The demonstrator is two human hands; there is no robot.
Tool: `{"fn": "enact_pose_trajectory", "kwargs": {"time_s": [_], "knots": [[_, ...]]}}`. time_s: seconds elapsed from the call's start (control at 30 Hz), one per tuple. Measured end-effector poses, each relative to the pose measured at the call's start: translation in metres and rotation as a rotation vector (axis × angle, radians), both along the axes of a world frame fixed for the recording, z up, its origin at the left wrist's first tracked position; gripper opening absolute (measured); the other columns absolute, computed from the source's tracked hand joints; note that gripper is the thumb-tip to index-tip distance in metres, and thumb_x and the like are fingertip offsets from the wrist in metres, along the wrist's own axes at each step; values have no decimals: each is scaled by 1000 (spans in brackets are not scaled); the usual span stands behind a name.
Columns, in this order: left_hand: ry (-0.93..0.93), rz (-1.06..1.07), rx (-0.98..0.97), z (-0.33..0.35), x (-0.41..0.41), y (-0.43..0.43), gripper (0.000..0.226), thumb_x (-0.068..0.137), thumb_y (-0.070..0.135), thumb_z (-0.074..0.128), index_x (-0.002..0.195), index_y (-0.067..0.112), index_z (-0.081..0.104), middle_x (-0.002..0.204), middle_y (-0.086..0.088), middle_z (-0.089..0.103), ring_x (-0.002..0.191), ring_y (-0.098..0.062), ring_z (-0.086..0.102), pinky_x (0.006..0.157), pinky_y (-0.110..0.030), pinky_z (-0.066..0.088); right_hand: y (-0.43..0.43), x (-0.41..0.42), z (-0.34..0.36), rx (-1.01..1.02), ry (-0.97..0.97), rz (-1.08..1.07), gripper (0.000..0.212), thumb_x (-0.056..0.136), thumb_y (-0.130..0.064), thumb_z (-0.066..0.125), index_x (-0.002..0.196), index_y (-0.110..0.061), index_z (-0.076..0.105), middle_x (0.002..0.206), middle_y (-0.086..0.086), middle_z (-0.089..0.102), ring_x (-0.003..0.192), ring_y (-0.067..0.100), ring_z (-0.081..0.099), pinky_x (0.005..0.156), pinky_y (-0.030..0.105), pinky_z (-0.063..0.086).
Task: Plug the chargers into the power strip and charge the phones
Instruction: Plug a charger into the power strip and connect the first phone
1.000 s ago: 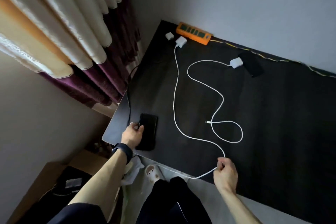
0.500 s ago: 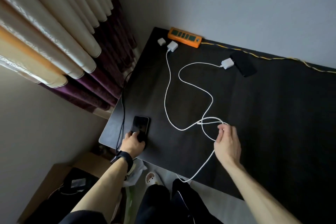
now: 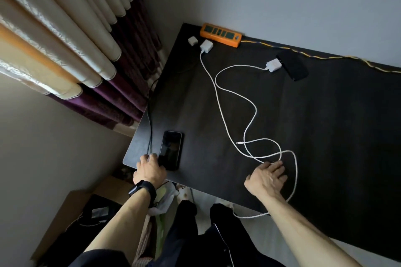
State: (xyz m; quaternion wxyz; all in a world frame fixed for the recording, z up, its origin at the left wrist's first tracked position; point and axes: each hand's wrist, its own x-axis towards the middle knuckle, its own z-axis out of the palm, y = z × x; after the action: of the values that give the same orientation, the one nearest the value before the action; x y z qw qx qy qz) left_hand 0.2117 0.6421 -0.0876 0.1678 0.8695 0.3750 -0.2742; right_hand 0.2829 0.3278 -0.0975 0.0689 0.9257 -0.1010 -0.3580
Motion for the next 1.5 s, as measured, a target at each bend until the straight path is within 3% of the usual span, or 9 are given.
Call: {"fn": "enact_pose_trajectory", "kwargs": {"time_s": [0.17,0.3,0.6,0.77,0.9,1.07,1.17,1.4,1.5], "knots": [[1,108,-17,-11,-25,39,46,92,40,52,127,10,45,134,-17,45,122,-41,46,96,-49,44,44,-48,7,32,-109,191,76,88,-42,50,149,1,34,158,23,29,143,35,31,111,47,34],[13,-6,-155,-25,-35,75,32,92,38,52,114,16,59,118,-13,53,107,-36,58,92,-44,51,108,-59,15,246,-21,255,47,93,-45,45,126,-15,57,131,5,60,124,26,50,99,40,44],[-255,-13,-468,-15,-41,107,19,95,33,56,94,15,60,92,-2,72,89,-27,65,78,-34,50,245,-30,28,779,240,-36,44,96,-42,54,135,-21,58,130,-4,67,123,19,59,102,27,43],[-122,-10,-457,-15,-37,115,28,92,28,58,116,13,59,116,-8,69,112,-33,61,91,-34,48,287,-31,12,709,272,-18,47,97,-29,55,141,-14,52,135,0,64,128,21,56,103,24,40],[-76,13,-586,-21,-33,118,34,89,29,61,122,26,65,117,1,71,114,-18,64,98,-26,47,294,-29,-16,754,278,-237,39,92,-25,58,129,-14,61,116,5,73,84,20,64,62,20,44],[-49,-6,-586,-28,-17,122,30,90,37,60,117,29,67,113,2,72,109,-17,64,91,-23,46,301,-21,-15,767,247,-367,22,91,-14,55,103,-27,66,89,3,69,66,18,61,46,19,40],[-105,27,-598,-28,-10,122,15,90,39,65,99,27,69,96,6,70,93,-11,63,81,-21,44,304,-11,-10,804,219,-414,19,88,-19,63,104,-21,73,73,-5,60,63,12,51,49,19,35],[-120,51,-779,-10,-4,126,7,84,25,69,77,27,71,85,0,75,68,-11,65,80,-33,58,333,41,38,1086,312,-872,18,96,-35,57,99,-22,68,94,-4,70,83,11,60,75,31,39],[-243,202,-802,15,21,137,10,91,13,60,86,20,65,87,-3,67,64,-13,58,59,-20,53,340,77,70,1265,92,-959,21,100,-33,55,91,-19,68,72,-2,64,62,11,56,60,26,38]]}}
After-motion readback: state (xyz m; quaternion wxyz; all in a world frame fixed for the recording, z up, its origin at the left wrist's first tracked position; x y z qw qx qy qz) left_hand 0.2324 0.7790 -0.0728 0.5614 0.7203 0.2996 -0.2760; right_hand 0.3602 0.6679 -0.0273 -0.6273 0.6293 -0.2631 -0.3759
